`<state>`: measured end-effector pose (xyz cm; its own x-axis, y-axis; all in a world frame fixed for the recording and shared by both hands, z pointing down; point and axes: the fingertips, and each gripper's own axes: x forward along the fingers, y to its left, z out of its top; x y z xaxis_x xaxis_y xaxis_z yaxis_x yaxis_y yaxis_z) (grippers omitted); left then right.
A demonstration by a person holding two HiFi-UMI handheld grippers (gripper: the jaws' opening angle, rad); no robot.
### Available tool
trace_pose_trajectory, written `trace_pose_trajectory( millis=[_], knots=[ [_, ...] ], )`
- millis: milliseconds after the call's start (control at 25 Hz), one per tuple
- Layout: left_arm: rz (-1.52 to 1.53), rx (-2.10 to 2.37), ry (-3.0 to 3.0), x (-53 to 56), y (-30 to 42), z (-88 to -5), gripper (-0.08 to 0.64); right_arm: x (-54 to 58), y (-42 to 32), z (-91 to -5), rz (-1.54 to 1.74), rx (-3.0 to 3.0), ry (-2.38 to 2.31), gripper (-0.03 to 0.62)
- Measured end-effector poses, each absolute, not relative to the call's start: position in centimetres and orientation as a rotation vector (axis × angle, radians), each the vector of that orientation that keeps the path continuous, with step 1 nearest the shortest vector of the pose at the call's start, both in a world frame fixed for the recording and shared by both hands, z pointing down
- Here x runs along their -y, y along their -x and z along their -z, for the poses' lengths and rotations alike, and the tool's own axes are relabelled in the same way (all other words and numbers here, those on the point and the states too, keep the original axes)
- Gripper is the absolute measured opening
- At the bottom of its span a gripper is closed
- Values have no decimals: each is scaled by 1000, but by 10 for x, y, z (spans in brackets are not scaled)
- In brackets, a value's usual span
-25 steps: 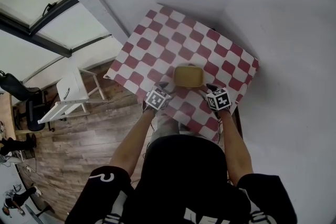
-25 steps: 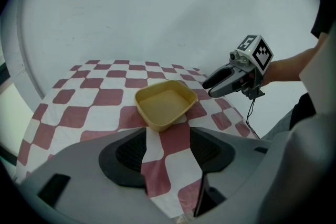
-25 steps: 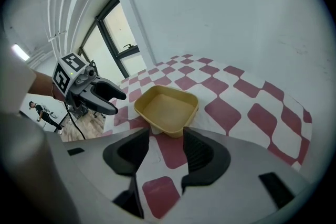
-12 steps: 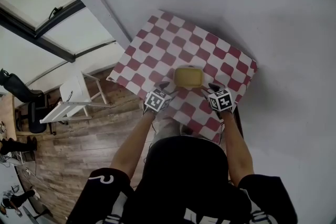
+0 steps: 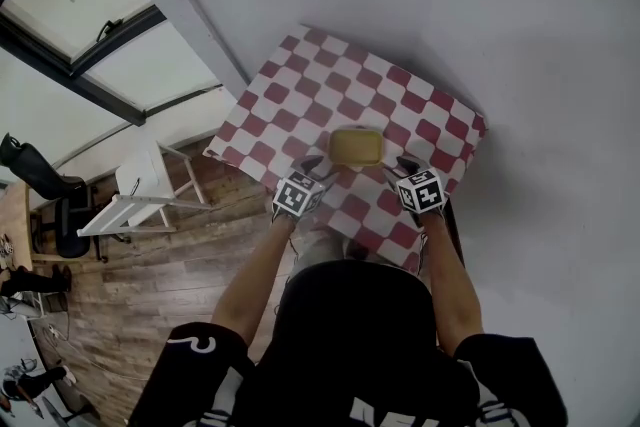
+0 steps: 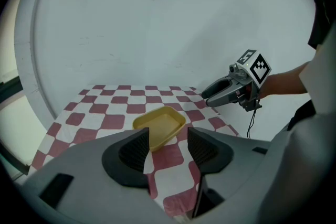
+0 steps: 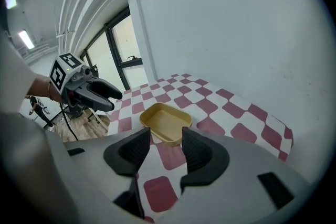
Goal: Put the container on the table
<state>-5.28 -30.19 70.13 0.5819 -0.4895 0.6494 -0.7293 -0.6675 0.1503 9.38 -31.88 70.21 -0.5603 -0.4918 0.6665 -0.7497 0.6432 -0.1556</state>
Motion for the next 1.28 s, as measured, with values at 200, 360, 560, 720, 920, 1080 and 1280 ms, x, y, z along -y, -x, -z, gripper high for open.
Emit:
trace_pose_trajectory(
  millis=[200,360,560,720,920,1080,1280],
  knots=[
    [-770,1008,-2436,303,46,-684,232,323,-97,-684,-536,2305,-994,202],
    [-743,1033,-2457,305,44,-675,224,326,-98,-669,-511,2331,-1016,195],
    [-696,1078,-2491,308,43,-656,198,327,-99,-655,-483,2361,-1035,182],
    [-669,1125,-2507,314,45,-645,181,330,-99,-645,-467,2376,-1048,169],
    [-639,1166,-2515,319,44,-633,150,334,-102,-632,-447,2394,-1071,153],
    [-612,1201,-2548,322,41,-624,119,335,-107,-623,-431,2411,-1104,139],
    [-588,1214,-2574,326,38,-613,104,336,-110,-614,-424,2428,-1126,117]
  ],
)
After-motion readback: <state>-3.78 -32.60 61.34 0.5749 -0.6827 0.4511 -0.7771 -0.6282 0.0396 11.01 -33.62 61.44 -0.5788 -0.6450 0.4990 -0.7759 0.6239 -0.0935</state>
